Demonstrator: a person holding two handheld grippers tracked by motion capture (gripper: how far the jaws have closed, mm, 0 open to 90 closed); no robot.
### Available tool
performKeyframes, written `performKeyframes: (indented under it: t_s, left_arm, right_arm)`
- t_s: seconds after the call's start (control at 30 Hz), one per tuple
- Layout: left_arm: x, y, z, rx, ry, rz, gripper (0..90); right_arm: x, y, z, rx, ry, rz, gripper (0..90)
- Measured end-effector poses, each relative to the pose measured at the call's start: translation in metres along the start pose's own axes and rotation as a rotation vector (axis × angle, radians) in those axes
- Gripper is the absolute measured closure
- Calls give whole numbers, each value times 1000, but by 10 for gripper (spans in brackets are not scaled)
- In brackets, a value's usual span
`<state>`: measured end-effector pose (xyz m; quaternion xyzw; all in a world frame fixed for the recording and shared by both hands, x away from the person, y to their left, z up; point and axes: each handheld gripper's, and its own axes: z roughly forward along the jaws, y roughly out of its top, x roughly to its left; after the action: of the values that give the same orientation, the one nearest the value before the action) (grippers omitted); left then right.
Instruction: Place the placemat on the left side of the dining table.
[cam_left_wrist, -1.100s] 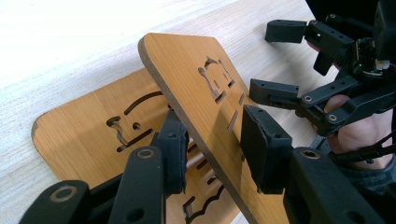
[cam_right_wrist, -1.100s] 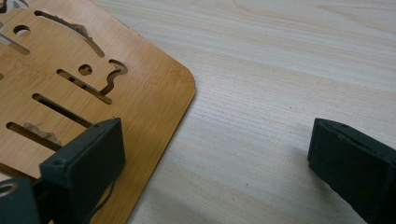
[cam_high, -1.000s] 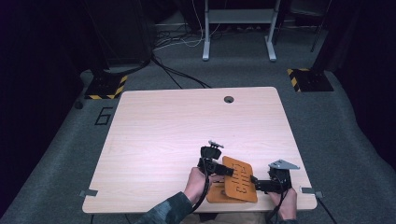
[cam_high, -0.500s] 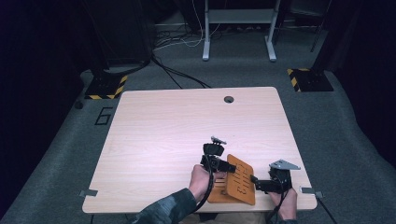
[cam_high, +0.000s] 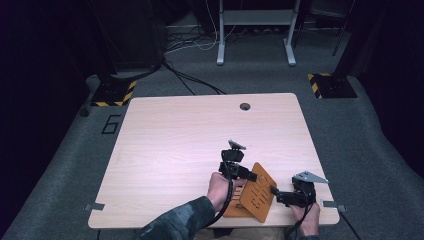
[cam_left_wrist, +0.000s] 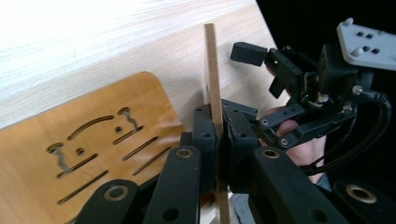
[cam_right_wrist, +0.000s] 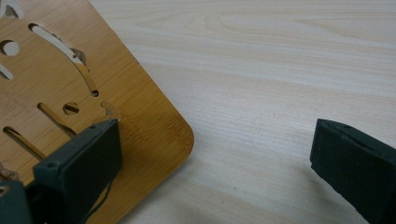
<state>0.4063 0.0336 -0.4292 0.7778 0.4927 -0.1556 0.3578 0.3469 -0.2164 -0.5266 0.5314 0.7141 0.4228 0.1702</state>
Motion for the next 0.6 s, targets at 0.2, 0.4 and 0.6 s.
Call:
performKeyframes:
  t_s: [0.2, 0.4, 0.6]
  left_arm:
    - [-3, 2, -1, 5, -6, 4, 866]
    - [-4, 6, -7, -6, -9, 13, 866]
    - [0, 12, -19, -38, -12, 12, 866]
  right_arm:
    - [-2, 0, -2, -18, 4, 19, 6]
    - [-10, -1, -7, -50, 14, 53, 4]
    - [-11, -1, -5, -25, -6, 43, 3]
